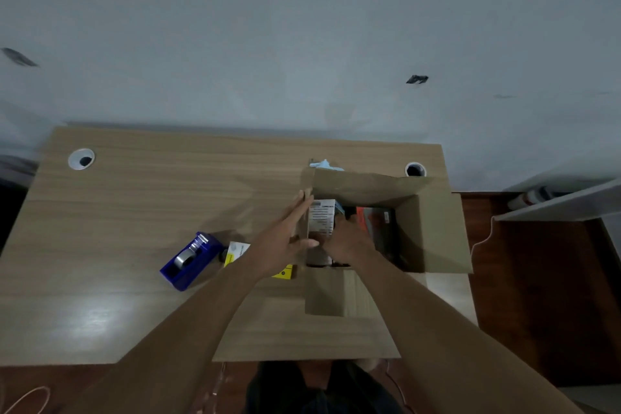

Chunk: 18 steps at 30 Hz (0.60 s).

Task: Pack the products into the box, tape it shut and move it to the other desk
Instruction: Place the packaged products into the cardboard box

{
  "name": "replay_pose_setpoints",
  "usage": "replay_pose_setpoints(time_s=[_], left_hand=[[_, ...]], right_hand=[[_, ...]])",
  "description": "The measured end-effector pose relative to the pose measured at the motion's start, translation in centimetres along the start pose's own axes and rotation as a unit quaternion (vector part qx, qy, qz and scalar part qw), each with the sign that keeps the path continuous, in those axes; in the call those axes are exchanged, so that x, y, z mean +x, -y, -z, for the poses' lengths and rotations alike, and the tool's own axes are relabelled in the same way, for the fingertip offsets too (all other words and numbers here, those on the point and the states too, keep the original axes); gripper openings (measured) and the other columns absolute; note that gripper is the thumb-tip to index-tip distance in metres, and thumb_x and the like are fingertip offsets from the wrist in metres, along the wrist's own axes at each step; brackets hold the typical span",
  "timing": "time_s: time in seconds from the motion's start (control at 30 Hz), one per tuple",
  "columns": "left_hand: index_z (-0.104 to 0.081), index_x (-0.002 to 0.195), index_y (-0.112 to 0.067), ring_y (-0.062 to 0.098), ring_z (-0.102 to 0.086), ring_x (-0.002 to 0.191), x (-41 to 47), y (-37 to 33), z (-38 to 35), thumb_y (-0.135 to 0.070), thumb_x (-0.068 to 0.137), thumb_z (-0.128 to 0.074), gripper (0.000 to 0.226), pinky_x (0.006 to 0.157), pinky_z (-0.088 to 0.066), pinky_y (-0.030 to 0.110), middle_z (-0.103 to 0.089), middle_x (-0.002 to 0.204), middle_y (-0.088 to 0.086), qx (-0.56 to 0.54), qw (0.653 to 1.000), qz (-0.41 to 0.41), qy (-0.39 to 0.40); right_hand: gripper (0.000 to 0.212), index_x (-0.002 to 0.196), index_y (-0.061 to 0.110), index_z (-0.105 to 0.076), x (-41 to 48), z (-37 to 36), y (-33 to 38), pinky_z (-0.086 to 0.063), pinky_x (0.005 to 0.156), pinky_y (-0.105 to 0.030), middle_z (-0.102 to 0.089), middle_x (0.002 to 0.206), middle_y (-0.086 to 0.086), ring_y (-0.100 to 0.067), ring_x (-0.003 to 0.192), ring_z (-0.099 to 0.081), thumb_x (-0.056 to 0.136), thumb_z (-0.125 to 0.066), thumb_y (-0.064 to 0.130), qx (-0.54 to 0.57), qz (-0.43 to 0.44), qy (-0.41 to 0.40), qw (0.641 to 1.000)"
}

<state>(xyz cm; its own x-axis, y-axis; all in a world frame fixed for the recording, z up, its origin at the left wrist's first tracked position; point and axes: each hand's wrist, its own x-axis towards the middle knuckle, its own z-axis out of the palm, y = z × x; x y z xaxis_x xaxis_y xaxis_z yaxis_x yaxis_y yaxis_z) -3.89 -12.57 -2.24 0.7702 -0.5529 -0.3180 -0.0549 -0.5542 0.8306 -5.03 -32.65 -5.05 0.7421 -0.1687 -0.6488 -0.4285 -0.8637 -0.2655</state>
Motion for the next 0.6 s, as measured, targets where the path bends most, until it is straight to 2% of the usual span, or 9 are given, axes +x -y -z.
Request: replay_pose_setpoints(time_s=[0.07, 0.17, 0.2, 0.27, 0.33, 0.37, 0.43, 0.5, 0.6], left_hand=[[-0.016, 0.174, -0.043, -0.008, -0.003, 0.165, 0.2, 0.5, 0.3, -0.03, 0.103, -0.076, 0.094, 0.107, -0.014, -0.01, 0.002, 0.18, -0.031, -0.007, 1.0, -0.005, 0.008], [-0.014, 0.174, -0.044, -0.01, 0.0, 0.164, 0.4, 0.8, 0.6, -0.03, 0.104, -0.075, 0.094, 0.109, -0.016, -0.008, 0.004, 0.178, -0.033, -0.012, 1.0, -0.015, 0.023], [-0.014, 0.174, -0.044, -0.01, 0.0, 0.164, 0.4, 0.9, 0.6, -0.031, 0.104, -0.075, 0.094, 0.113, -0.016, -0.005, 0.005, 0.178, -0.034, -0.007, 0.999, -0.022, 0.026], [-0.013, 0.174, -0.045, -0.01, -0.002, 0.164, 0.4, 1.0, 0.7, -0.033, 0.104, -0.075, 0.094, 0.119, -0.021, 0.004, 0.007, 0.177, -0.036, 0.006, 0.999, -0.036, 0.028], [-0.014, 0.174, -0.044, -0.013, -0.003, 0.163, 0.3, 1.3, 0.9, -0.037, 0.105, -0.073, 0.091, 0.121, -0.028, 0.012, 0.005, 0.178, -0.035, 0.01, 0.999, -0.047, 0.025], [-0.015, 0.174, -0.043, -0.014, -0.003, 0.163, 0.2, 1.5, 1.1, -0.041, 0.106, -0.071, 0.088, 0.123, -0.031, 0.016, 0.003, 0.179, -0.033, 0.012, 0.998, -0.05, 0.025], [-0.019, 0.175, -0.038, -0.011, -0.008, 0.164, -0.2, 1.9, 1.5, -0.049, 0.109, -0.063, 0.08, 0.126, -0.036, 0.026, -0.006, 0.181, -0.027, 0.016, 0.999, -0.045, 0.018], [-0.025, 0.174, -0.033, -0.002, -0.023, 0.164, -0.9, 2.5, 2.2, -0.053, 0.112, -0.054, 0.071, 0.127, -0.039, 0.034, -0.021, 0.181, -0.019, 0.019, 0.999, -0.031, -0.006], [-0.038, 0.169, -0.023, 0.011, -0.044, 0.154, -2.4, 3.7, 3.4, -0.047, 0.118, -0.041, 0.057, 0.124, -0.042, 0.037, -0.042, 0.171, -0.006, 0.053, 0.997, -0.017, -0.052]], right_hand=[[0.089, 0.148, 0.027, -0.048, -0.8, 0.5, 1.0, -0.052, 0.097, -0.048, -0.055, 0.147, -0.01, -0.035, 0.129, -0.056, 0.075, -0.049, 0.079, 0.011, -0.037, -0.01, 0.999], [0.058, 0.139, 0.017, -0.057, -1.2, 0.5, 1.8, -0.057, 0.096, -0.044, -0.064, 0.137, -0.009, -0.031, 0.123, -0.065, 0.089, -0.068, 0.044, -0.012, -0.066, -0.035, 0.997], [0.052, 0.139, 0.015, -0.057, -1.1, 0.5, 1.7, -0.057, 0.097, -0.043, -0.065, 0.137, -0.009, -0.031, 0.124, -0.065, 0.092, -0.07, 0.033, -0.027, -0.07, -0.037, 0.996], [0.056, 0.142, 0.014, -0.054, -0.9, 0.4, 1.8, -0.054, 0.097, -0.042, -0.064, 0.137, -0.011, -0.032, 0.125, -0.064, 0.091, -0.074, 0.023, -0.036, -0.062, -0.019, 0.997], [0.062, 0.144, 0.015, -0.054, -0.5, 0.3, 1.7, -0.056, 0.099, -0.042, -0.065, 0.137, -0.012, -0.031, 0.121, -0.065, 0.088, -0.077, 0.024, -0.025, -0.029, 0.023, 0.999], [0.052, 0.139, 0.013, -0.057, -0.6, 0.4, 1.7, -0.056, 0.097, -0.041, -0.067, 0.134, -0.013, -0.028, 0.113, -0.065, 0.091, -0.072, 0.026, -0.006, -0.005, 0.042, 0.999], [0.028, 0.125, 0.011, -0.062, -1.4, 1.1, 1.6, -0.05, 0.082, -0.033, -0.07, 0.122, -0.01, -0.019, 0.095, -0.061, 0.102, -0.059, 0.028, 0.04, 0.028, 0.056, 0.997], [0.021, 0.12, 0.015, -0.062, -2.1, 1.7, 1.1, -0.042, 0.07, -0.027, -0.07, 0.113, -0.006, -0.01, 0.084, -0.058, 0.107, -0.053, 0.029, 0.078, 0.05, 0.032, 0.995], [0.021, 0.12, 0.021, -0.068, -2.9, 2.6, 0.1, -0.049, 0.079, -0.029, -0.073, 0.111, 0.001, -0.014, 0.095, -0.067, 0.107, -0.056, 0.031, 0.125, 0.073, -0.061, 0.988]])
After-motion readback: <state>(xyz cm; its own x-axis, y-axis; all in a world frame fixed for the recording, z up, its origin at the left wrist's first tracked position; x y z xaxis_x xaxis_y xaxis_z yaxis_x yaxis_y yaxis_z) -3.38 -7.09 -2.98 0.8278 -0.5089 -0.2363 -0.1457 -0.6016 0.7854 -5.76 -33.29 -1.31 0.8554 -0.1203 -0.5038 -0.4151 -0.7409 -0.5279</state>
